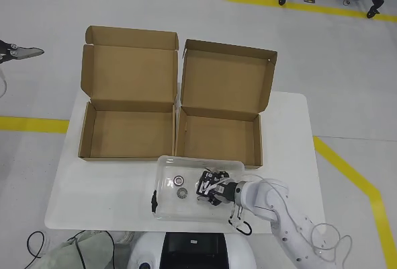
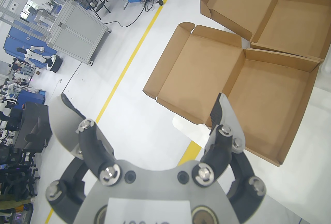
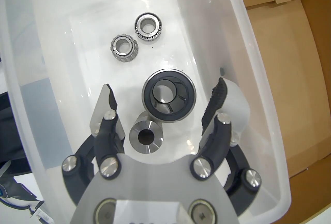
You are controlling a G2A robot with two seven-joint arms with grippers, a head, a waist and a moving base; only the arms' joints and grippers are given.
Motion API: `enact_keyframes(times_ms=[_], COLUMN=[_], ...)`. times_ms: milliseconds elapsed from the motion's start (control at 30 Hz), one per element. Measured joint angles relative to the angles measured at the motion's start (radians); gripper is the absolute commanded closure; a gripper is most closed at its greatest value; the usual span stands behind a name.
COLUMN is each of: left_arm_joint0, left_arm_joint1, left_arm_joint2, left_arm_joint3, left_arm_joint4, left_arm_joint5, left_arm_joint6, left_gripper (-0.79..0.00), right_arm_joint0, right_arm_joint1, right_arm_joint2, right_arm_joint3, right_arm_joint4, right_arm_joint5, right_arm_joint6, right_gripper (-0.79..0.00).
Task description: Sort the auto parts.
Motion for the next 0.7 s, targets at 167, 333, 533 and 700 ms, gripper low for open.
enact_keyframes(times_ms=[167,333,533,700], left_arm_joint0=[0.000,0.000,0.000,0.000], left_arm_joint1=[0.000,0.000,0.000,0.000], left_arm_joint2=[0.000,0.000,0.000,0.000], left_arm_joint3=[0.000,0.000,0.000,0.000], left_arm_joint4=[0.000,0.000,0.000,0.000], left_arm_joint5=[0.000,0.000,0.000,0.000], left_arm_joint6=[0.000,0.000,0.000,0.000], left_gripper=[-0.785,-0.785,-0.785,-0.785], right_arm_joint0=[0.016,0.032,0.043,0.049], right_arm_joint1=[0.000,-0.001,0.001,0.004], right_arm_joint2=[-0.019,-0.038,-0.049,-0.054], right_arm_joint3=[0.020,0.036,0.048,0.048], right_arm_joint4=[0.004,0.014,0.022,0.022], right_arm_joint5=[0.009,0.010,0.014,0.019], right_arm_joint6=[0.009,0.009,0.004,0.000], right_gripper=[-0.570,-0.453,-0.200,0.000])
